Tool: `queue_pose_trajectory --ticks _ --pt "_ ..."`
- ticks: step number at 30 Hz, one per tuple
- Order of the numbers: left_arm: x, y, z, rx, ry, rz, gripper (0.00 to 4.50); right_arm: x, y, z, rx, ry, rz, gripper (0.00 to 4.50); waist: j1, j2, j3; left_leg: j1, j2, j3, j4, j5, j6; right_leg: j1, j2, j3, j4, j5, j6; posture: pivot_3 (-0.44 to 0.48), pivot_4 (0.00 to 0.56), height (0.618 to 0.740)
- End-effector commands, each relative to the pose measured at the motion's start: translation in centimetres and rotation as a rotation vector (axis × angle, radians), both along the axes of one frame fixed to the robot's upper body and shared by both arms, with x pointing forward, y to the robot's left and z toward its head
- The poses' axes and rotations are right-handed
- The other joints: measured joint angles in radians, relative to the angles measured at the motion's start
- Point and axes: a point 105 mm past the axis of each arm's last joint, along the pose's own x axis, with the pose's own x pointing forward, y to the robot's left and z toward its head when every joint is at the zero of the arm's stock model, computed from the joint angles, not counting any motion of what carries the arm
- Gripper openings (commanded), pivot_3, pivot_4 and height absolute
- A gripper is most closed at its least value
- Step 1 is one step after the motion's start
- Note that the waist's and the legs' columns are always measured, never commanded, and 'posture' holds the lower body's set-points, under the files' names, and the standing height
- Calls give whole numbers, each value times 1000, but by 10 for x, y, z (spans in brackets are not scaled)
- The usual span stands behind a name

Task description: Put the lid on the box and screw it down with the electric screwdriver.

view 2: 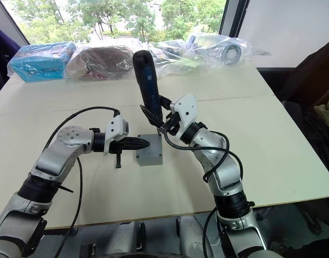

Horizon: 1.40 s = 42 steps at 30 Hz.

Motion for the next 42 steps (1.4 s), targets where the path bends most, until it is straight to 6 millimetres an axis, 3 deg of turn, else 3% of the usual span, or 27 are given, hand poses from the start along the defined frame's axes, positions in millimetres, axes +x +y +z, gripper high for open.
queue_pose_trajectory --ticks 1,7,18,24,42 --pt "-3 3 -9 29 29 7 0 5 2 -37 -57 174 -15 1816 0 -1 -1 0 0 0 0 0 0 0 0 0 0 0 0 0 150 740" --pt "-4 4 -13 41 39 6 0 7 0 -58 -118 237 -50 1816 0 -4 -10 1 0 0 -1 0 0 1 0 0 -1 0 0 0 150 740" --pt "-1 7 -19 65 52 19 0 4 -5 -71 -147 258 -67 1816 0 -7 -25 4 0 0 -2 0 0 5 0 0 -3 -3 -2 0 150 740" --pt "0 7 -23 78 56 19 0 5 -11 -83 -146 318 -90 1816 0 -8 -32 23 2 0 -17 0 0 21 0 0 -17 -4 -3 0 150 740" --pt "-1 6 -34 112 63 -2 0 7 -20 -100 -172 369 -144 1816 0 -8 -47 22 5 -2 -20 -1 -1 18 -5 0 -23 -4 -3 0 150 740"
